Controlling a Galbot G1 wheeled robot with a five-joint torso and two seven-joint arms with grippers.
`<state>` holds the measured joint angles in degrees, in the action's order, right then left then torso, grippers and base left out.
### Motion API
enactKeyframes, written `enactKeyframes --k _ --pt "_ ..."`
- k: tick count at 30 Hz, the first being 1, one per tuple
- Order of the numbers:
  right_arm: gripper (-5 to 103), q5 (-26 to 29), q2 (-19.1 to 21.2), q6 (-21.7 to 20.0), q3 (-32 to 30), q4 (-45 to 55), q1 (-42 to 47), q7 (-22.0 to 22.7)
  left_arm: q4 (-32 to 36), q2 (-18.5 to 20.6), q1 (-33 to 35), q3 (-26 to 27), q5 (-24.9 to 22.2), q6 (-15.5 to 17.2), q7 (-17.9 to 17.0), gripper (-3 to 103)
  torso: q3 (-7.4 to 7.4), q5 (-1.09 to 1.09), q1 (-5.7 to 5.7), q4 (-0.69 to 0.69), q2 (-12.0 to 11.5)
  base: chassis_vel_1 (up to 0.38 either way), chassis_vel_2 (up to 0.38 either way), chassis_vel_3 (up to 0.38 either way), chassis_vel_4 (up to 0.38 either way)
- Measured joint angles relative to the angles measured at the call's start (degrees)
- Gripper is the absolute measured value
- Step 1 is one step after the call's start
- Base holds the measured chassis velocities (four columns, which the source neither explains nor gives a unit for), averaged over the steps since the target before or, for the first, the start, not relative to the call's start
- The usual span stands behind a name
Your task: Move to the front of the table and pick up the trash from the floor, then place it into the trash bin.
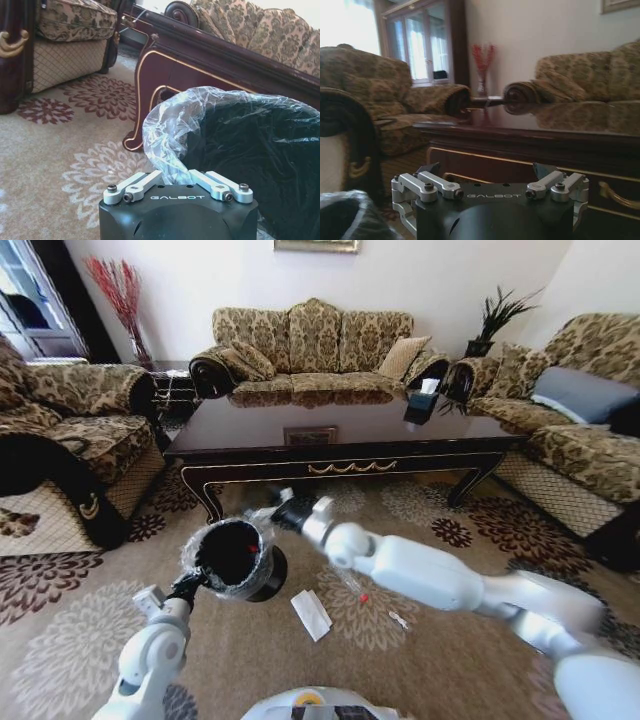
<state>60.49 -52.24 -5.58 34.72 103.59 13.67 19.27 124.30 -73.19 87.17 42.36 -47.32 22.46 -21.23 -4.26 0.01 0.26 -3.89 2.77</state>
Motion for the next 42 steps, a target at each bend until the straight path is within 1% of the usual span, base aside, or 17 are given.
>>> enactKeyframes --k 2,3,6,8,12,14,16,19,23,25,26,27,28,30,32,39,42 --pt "100 0.5 1.6 -3.3 -3.0 0.3 3.3 4.3 0.9 -0.1 0.4 0.8 -1.1 0.0 -0.3 3 0.0 0.0 0.0 0.0 0.0 0.0 0.0 0.0 0.0" --pt "100 0.5 1.6 -3.3 -3.0 0.3 3.3 4.3 0.9 -0.1 0.4 0.8 -1.1 0.0 -0.3 3 0.0 0.0 0.0 0.0 0.0 0.0 0.0 0.0 0.0" --pt "100 2.2 3.4 -6.3 -6.9 0.1 9.1 7.7 1.8 -0.7 0.6 1.7 -2.2 0.1 -0.9 3 0.0 0.01 0.0 -0.01 0.0 0.0 0.0 0.0 0.0" --pt "100 2.3 3.8 -6.8 -8.2 -0.4 11.3 8.2 2.2 -1.0 0.6 2.1 -2.9 0.2 -1.3 3 0.0 0.01 0.0 -0.01 0.0 0.0 0.0 0.0 0.0" --pt "100 -1.3 4.8 -6.9 -13.1 -2.9 18.3 8.6 4.4 -2.7 0.8 3.7 -5.3 0.7 -2.1 3 0.0 0.02 0.0 0.02 0.0 0.0 0.0 0.0 0.0" --pt "100 -1.9 5.5 -7.2 -15.4 -3.6 21.7 8.7 4.8 -2.7 0.9 3.8 -5.4 0.7 -2.3 3 0.01 -0.01 0.0 -0.02 0.0 0.0 0.0 0.0 0.0" --pt "100 -2.4 5.6 -7.3 -15.8 -4.3 23.0 8.7 5.0 -2.7 1.0 4.0 -5.4 0.7 -2.4 3 0.0 -0.02 0.0 -0.04 0.0 0.0 0.0 0.0 0.0" --pt "100 -5.2 4.9 -7.2 -15.1 -7.8 25.4 8.8 5.9 -2.9 1.5 5.2 -5.2 0.4 -3.9 3 0.01 -0.01 0.0 0.01 0.0 0.0 0.0 0.0 0.0" --pt "100 -6.6 3.9 -7.1 -13.3 -10.6 25.8 8.6 6.5 -3.6 1.8 5.7 -5.1 -0.5 -5.8 3 0.01 0.0 0.0 0.02 0.0 0.0 0.0 0.0 0.0" --pt "100 -10.0 3.1 -6.7 -9.9 -15.3 24.7 7.5 7.1 -4.3 1.8 6.6 -4.5 -0.9 -8.8 3 0.0 -0.01 0.0 0.0 0.0 0.0 0.0 0.0 0.0" --pt "100 -12.1 2.3 -5.7 -6.8 -19.3 23.2 5.3 7.7 -4.5 2.2 7.8 -4.5 -0.5 -12.0 3 0.0 -0.01 0.0 0.01 0.0 0.0 0.0 0.0 0.0" --pt "100 -12.6 1.8 -4.5 -5.8 -20.5 22.9 4.5 7.8 -4.4 2.9 8.5 -5.0 0.1 -12.7 3 0.0 -0.01 0.0 0.01 0.0 0.0 0.0 0.0 0.0" --pt "100 -12.6 1.8 -4.5 -5.8 -20.5 22.9 4.5 7.8 -4.4 2.9 8.5 -5.0 0.1 -12.7 3 0.0 -0.01 0.0 0.01 0.0 0.0 0.0 0.0 0.0" --pt "100 -14.8 0.7 -1.6 -4.4 -22.4 22.8 2.9 7.2 -4.1 3.9 9.6 -6.2 1.3 -13.5 3 0.0 -0.01 0.0 0.0 0.0 0.0 0.0 0.0 0.0" --pt "100 -16.0 -0.1 -0.7 -3.6 -23.5 22.9 2.0 5.2 -3.5 4.2 10.5 -7.2 1.8 -14.3 3 0.0 -0.02 0.0 0.0 0.0 0.0 0.0 0.0 0.0" --pt "100 -16.9 -1.4 -2.0 -3.0 -24.1 22.5 1.5 0.5 -2.5 3.6 11.8 -9.2 2.0 -15.6 3 0.0 -0.03 0.0 0.01 0.0 0.0 0.0 0.0 0.0" --pt "100 -17.1 -1.6 -2.6 -3.8 -25.1 22.2 -2.2 -0.4 -2.5 3.4 11.2 -9.3 2.0 -15.4 3 0.0 -0.02 0.0 0.0 0.0 0.0 0.0 0.0 0.0"
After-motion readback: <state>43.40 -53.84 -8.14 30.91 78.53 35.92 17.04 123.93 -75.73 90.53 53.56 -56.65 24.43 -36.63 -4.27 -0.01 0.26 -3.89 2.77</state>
